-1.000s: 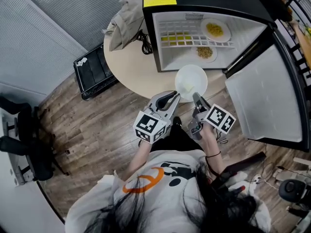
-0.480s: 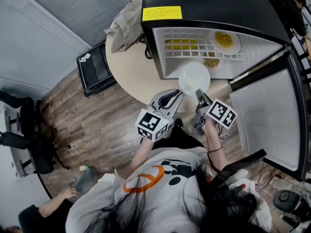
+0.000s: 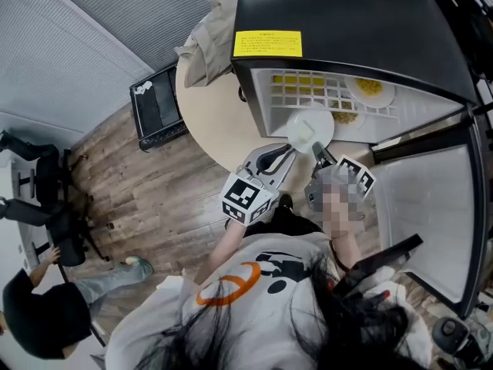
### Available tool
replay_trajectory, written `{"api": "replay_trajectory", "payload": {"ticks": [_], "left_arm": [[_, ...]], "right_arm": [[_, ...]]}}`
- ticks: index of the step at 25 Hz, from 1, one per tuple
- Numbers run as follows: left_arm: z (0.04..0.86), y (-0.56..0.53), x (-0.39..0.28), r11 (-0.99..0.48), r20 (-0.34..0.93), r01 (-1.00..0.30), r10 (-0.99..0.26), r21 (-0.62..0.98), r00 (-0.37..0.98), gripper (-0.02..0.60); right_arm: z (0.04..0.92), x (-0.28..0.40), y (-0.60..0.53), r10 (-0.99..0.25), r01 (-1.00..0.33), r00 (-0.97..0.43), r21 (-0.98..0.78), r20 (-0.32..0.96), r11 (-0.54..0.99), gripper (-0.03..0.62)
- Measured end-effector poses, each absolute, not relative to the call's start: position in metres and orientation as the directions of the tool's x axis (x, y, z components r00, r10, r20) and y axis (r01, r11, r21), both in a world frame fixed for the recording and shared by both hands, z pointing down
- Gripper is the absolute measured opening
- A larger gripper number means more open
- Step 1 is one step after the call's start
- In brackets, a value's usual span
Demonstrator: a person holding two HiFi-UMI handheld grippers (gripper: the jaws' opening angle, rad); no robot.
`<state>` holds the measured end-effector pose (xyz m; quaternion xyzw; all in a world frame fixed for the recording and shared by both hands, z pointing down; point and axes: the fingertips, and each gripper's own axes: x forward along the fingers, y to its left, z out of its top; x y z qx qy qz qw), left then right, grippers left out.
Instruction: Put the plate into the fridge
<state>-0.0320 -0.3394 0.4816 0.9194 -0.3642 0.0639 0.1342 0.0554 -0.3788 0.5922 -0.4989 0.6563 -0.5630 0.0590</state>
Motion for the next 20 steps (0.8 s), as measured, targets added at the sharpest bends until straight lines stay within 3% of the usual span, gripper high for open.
{"api": "replay_trajectory", "payload": {"ticks": [14, 20], "left_arm": [[0.485, -0.363, -0.048, -0.649, 0.241, -0.738, -0.698, 0.186, 0.675, 0.051], [0.487, -0.368, -0.057, -0.621, 0.248, -0.76, -0.718, 0.192, 0.65, 0.051]], "right_arm": [[0.614, 0.043, -0.42, -0.699, -0.604, -0.508, -0.787, 0.503, -0.128, 0.026], [0.615, 0.041, -0.433, -0.713, -0.648, -0.487, -0.756, 0.505, -0.094, 0.064]]}}
